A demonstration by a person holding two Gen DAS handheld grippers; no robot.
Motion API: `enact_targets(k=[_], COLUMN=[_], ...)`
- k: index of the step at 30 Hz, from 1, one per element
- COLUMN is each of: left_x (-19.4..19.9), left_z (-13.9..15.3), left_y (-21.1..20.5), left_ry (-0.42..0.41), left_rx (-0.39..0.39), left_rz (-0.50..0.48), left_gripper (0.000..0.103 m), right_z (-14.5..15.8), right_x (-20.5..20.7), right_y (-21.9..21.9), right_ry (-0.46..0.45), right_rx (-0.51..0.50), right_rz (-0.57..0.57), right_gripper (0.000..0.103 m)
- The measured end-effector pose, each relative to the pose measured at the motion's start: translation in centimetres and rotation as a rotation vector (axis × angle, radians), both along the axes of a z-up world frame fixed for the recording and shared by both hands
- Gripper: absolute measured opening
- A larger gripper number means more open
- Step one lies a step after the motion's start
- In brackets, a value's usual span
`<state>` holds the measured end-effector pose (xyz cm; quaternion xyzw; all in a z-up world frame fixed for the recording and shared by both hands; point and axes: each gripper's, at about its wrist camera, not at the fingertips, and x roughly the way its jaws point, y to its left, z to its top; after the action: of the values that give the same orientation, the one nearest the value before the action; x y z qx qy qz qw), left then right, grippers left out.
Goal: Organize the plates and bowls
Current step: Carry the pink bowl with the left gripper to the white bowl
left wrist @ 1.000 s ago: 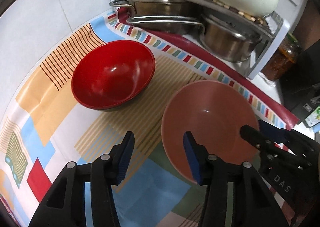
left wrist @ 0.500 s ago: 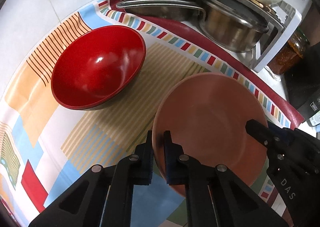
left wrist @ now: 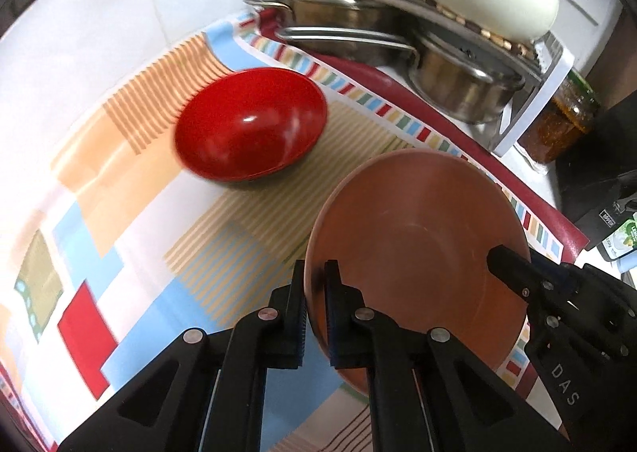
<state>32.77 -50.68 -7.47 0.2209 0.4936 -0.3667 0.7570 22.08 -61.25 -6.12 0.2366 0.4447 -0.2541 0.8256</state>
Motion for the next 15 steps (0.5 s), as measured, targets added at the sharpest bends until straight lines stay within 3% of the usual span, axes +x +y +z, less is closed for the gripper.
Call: enact_targets(k=[15], left_x=[-2.3], left_z=[3.6], left_y=[11.4], left_ry=[-0.07], left_rx=[-0.089], left_rz=[0.189], left_gripper=[0.01], right_z=[4.2], right_x=[-0.8], right_y=[7.6], right_ry=[-0.072], right_rx=[-0.041], right_rz=[0.157], right_gripper=[0.011])
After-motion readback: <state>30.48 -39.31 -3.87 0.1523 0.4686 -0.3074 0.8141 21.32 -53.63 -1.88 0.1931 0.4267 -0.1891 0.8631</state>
